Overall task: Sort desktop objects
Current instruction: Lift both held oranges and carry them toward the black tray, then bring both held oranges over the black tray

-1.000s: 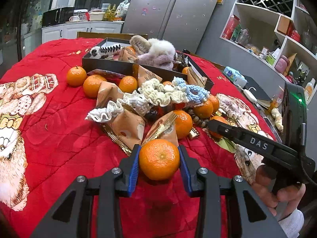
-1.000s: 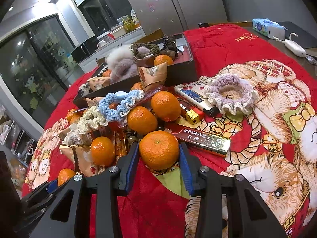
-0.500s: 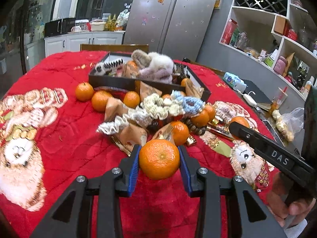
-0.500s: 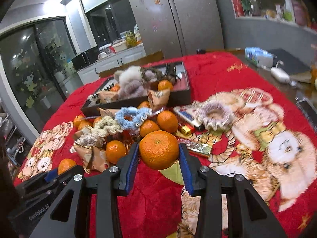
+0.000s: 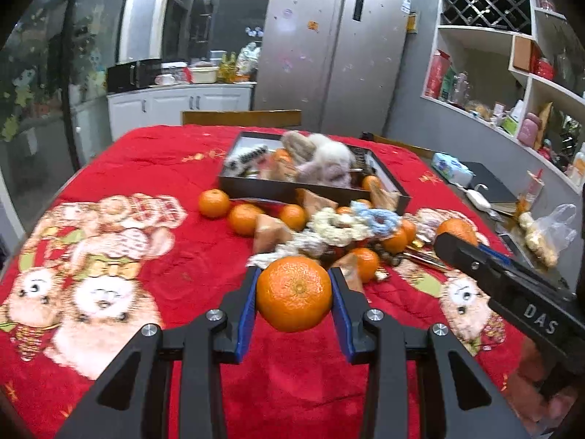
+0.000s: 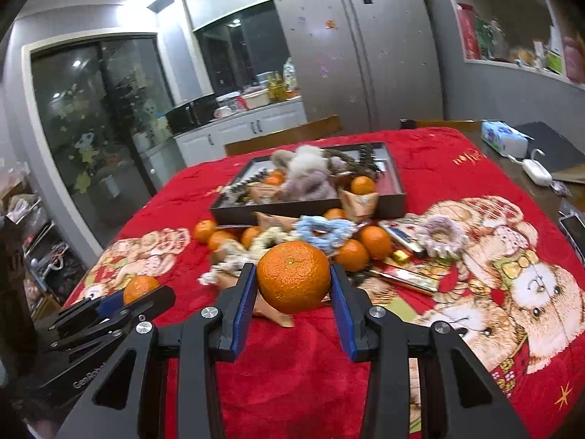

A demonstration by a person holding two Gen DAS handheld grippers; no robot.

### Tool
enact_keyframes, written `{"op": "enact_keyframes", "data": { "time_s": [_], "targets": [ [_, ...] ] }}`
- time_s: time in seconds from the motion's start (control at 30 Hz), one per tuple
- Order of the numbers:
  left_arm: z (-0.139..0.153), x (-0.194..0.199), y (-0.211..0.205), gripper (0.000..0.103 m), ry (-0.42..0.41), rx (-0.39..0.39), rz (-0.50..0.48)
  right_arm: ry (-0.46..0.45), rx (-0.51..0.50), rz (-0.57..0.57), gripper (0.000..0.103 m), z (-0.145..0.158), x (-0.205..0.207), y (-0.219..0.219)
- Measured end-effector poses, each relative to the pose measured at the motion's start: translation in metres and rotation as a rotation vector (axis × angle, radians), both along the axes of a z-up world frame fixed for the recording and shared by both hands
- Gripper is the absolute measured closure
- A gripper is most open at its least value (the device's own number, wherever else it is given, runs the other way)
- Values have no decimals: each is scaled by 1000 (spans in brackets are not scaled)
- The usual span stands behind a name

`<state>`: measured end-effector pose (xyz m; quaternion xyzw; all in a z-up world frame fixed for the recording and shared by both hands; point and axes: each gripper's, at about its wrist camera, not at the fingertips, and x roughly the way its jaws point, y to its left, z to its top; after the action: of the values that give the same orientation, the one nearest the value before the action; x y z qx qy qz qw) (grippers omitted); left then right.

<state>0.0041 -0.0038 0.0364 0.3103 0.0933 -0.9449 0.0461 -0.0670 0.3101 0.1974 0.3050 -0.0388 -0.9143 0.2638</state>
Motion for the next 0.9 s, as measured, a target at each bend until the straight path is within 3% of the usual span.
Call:
{"op": "enact_keyframes", "data": {
  "time_s": [0.33,0.57,0.9],
  "targets": [
    [11,9,-15,65,16,-74,90,-24,12,116,64,-3,9,-22],
    [28,2,-6,65,39,-79,136,10,3,155,64,12,9,-13],
    [52,-13,15,65,69,-107,104,38,-30,155,64,32,-4,13]
  ]
}}
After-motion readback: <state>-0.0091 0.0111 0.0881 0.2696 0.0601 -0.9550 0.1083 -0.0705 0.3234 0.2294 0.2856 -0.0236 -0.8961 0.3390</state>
